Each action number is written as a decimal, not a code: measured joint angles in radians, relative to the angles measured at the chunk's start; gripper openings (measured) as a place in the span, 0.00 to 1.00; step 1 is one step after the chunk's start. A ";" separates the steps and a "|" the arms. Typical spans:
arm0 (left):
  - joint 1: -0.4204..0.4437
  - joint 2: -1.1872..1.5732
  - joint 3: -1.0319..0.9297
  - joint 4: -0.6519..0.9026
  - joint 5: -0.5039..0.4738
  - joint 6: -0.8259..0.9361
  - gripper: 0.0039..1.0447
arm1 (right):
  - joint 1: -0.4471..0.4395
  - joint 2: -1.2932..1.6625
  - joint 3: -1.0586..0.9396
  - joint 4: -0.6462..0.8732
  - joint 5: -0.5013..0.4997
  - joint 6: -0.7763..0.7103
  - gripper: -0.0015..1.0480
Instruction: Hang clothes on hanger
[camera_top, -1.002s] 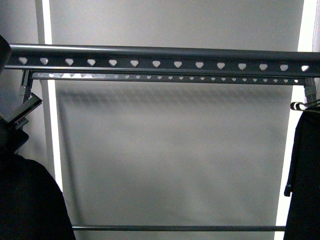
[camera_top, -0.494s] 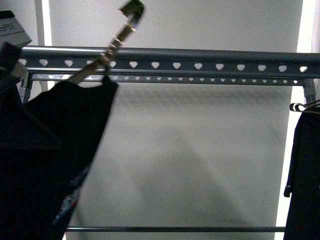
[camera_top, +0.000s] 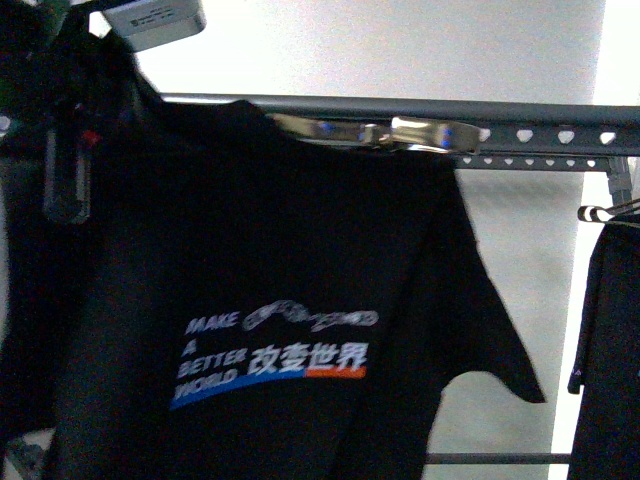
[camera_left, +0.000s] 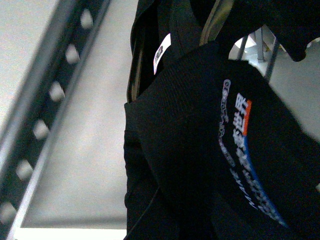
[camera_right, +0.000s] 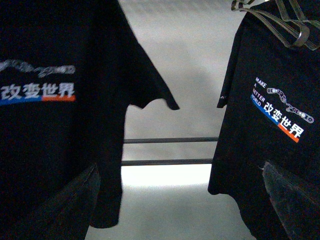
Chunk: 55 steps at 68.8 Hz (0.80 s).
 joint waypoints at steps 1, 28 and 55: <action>-0.004 0.007 0.010 0.008 0.034 0.058 0.04 | 0.000 0.000 0.000 0.000 0.000 0.000 0.93; -0.061 0.146 0.182 0.199 0.278 0.358 0.04 | 0.000 0.000 0.000 0.000 0.001 0.000 0.93; -0.064 0.146 0.175 0.250 0.294 0.397 0.04 | -0.033 0.021 0.014 -0.034 -0.114 0.031 0.93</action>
